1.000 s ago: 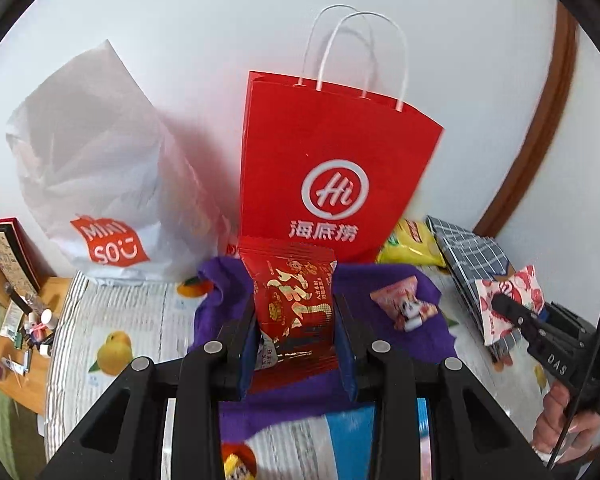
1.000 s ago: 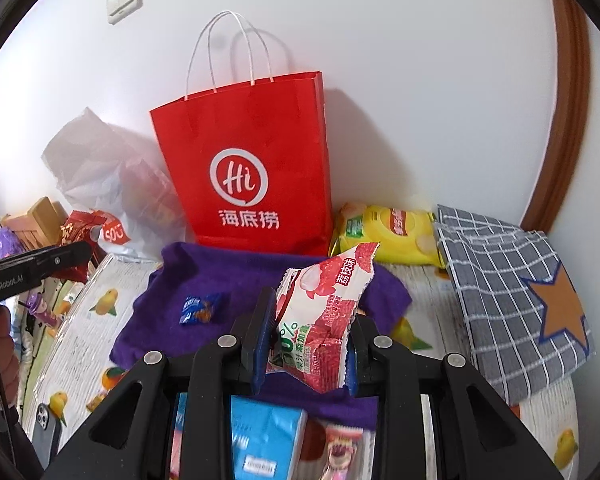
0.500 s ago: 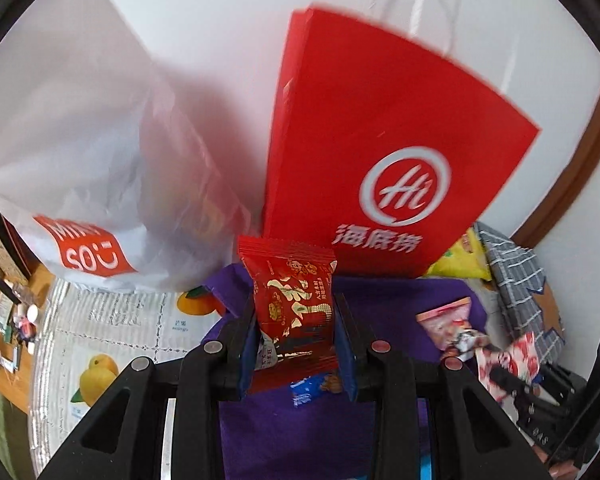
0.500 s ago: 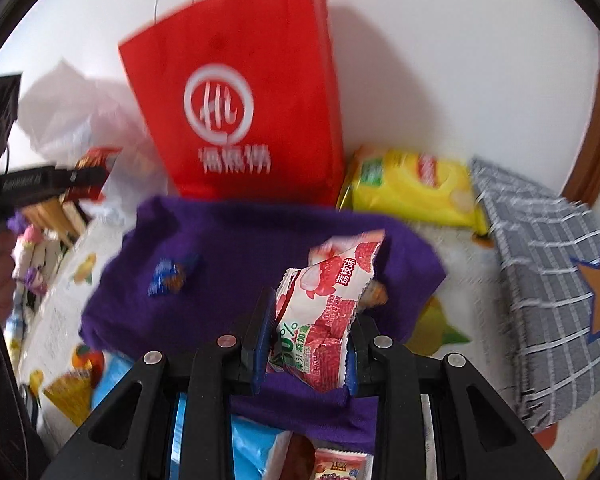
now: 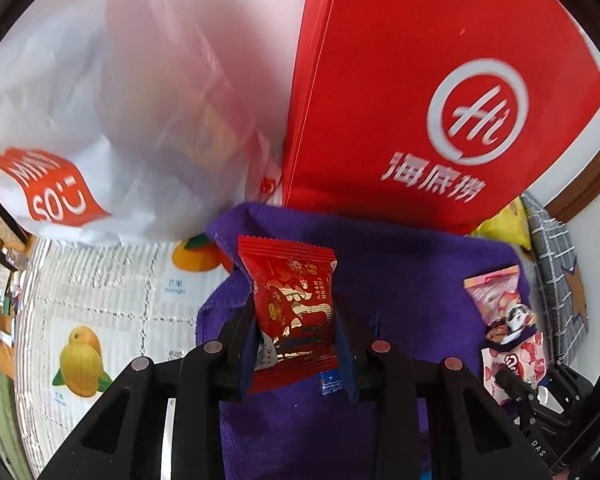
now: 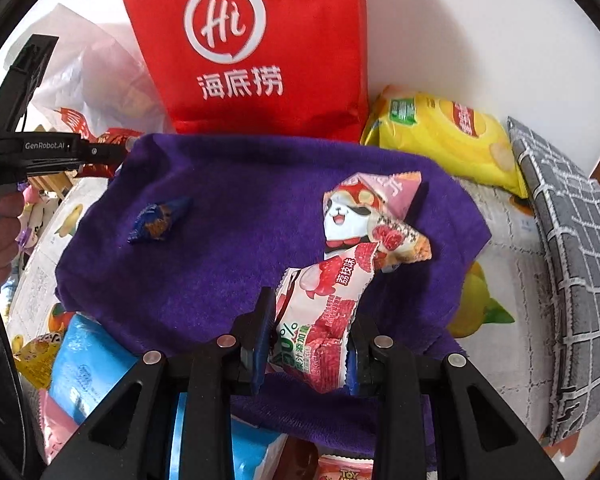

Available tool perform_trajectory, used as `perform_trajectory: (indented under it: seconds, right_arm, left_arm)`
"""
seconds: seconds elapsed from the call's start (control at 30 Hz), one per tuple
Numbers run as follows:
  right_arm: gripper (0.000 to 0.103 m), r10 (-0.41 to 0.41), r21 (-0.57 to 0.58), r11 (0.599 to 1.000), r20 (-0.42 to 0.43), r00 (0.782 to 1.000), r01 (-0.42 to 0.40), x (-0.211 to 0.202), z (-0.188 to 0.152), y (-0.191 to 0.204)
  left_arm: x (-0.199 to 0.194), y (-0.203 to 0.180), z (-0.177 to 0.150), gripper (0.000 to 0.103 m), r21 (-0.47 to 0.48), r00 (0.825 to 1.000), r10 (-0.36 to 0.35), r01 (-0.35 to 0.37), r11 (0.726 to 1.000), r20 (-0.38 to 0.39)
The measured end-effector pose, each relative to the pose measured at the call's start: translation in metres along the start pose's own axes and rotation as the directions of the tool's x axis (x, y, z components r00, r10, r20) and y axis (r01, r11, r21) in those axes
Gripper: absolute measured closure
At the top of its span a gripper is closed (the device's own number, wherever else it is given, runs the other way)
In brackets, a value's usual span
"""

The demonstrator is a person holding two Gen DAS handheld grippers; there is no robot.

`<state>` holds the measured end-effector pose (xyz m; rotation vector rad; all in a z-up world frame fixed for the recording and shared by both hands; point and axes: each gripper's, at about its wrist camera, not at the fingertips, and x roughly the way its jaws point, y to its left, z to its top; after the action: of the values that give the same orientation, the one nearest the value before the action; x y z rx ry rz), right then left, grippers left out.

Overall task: Organize snacks
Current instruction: 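Carry the red packet onto the purple towel while the right tool places the pink-white bar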

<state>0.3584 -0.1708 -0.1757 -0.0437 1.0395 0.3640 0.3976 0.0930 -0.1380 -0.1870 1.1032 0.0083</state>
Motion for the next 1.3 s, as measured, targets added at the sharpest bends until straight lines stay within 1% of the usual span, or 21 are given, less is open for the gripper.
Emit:
perform_trajectory:
  seconds: [0.13, 0.33, 0.4, 0.47, 0.6, 0.67, 0.7, 0.77, 0.9, 0.93, 1.0, 1.03, 1.07, 1.2, 1.3]
  right_arm:
    - [0.073, -0.003, 0.005, 1.0, -0.002, 1.0, 0.003, 0.002, -0.002, -0.002]
    - [0.072, -0.009, 0.011, 1.0, 0.005, 1.0, 0.009, -0.001, -0.003, -0.005]
    - [0.068, -0.008, 0.005, 1.0, 0.008, 1.0, 0.008, -0.003, -0.004, -0.005]
    - [0.056, -0.006, -0.001, 1.0, 0.028, 1.0, 0.006, -0.007, -0.004, -0.005]
    - [0.05, -0.021, -0.011, 1.0, 0.064, 0.998, 0.021, -0.018, -0.001, -0.005]
    - [0.044, -0.031, -0.009, 0.999, 0.081, 0.996, 0.032, -0.024, 0.0, -0.007]
    - [0.043, -0.04, -0.004, 0.999, 0.097, 0.994, 0.041, -0.029, 0.001, -0.008]
    - [0.034, -0.065, 0.01, 0.998, 0.121, 0.991, 0.064, -0.037, 0.002, -0.01]
    - [0.028, -0.147, 0.045, 0.989, 0.146, 0.978, 0.142, -0.05, 0.008, -0.015]
    - [0.026, -0.167, 0.053, 0.986, 0.15, 0.974, 0.161, -0.053, 0.007, -0.017]
    - [0.023, -0.209, 0.078, 0.977, 0.155, 0.966, 0.199, -0.061, 0.005, -0.02]
    - [0.021, -0.22, 0.09, 0.974, 0.157, 0.963, 0.208, -0.065, 0.002, -0.023]
    - [0.019, -0.228, 0.102, 0.972, 0.158, 0.961, 0.213, -0.068, -0.001, -0.025]
    - [0.019, -0.241, 0.134, 0.966, 0.178, 0.954, 0.219, -0.083, -0.019, -0.031]
    - [0.019, -0.219, 0.136, 0.971, 0.162, 0.962, 0.198, -0.091, -0.036, -0.036]
  left_arm:
    - [0.009, 0.0, -0.002, 0.071, 0.0, 0.999, 0.02, -0.02, 1.0, -0.028]
    - [0.018, -0.001, -0.005, 0.071, 0.005, 0.998, 0.03, -0.03, 1.0, -0.057]
    - [0.019, -0.002, -0.005, 0.071, 0.01, 0.998, 0.031, -0.031, 0.999, -0.061]
    - [0.021, -0.004, -0.005, 0.071, 0.012, 0.998, 0.032, -0.031, 0.999, -0.063]
    - [0.024, -0.005, -0.004, 0.071, 0.012, 0.997, 0.03, -0.029, 1.0, -0.067]
    - [0.026, -0.006, -0.004, 0.07, 0.013, 0.997, 0.027, -0.027, 1.0, -0.07]
    - [0.027, -0.006, -0.004, 0.07, 0.014, 0.997, 0.027, -0.026, 1.0, -0.071]
    - [0.03, -0.007, -0.004, 0.07, 0.016, 0.997, 0.026, -0.025, 1.0, -0.078]
    - [0.03, -0.007, -0.004, 0.07, 0.021, 0.996, 0.023, -0.021, 1.0, -0.081]
    - [0.029, -0.007, -0.004, 0.069, 0.025, 0.997, 0.022, -0.02, 0.999, -0.077]
    - [0.028, -0.009, -0.004, 0.061, 0.031, 0.997, 0.024, -0.022, 0.999, -0.072]
    - [0.026, -0.009, -0.003, 0.053, 0.033, 0.998, 0.027, -0.025, 0.999, -0.065]
    - [0.023, -0.01, -0.003, 0.051, 0.037, 0.998, 0.028, -0.026, 0.999, -0.051]
    - [0.012, -0.017, -0.002, 0.049, 0.06, 1.0, 0.013, -0.012, 0.998, -0.02]
    - [0.001, -0.025, -0.003, 0.047, 0.082, 1.0, 0.003, -0.004, 0.997, 0.012]
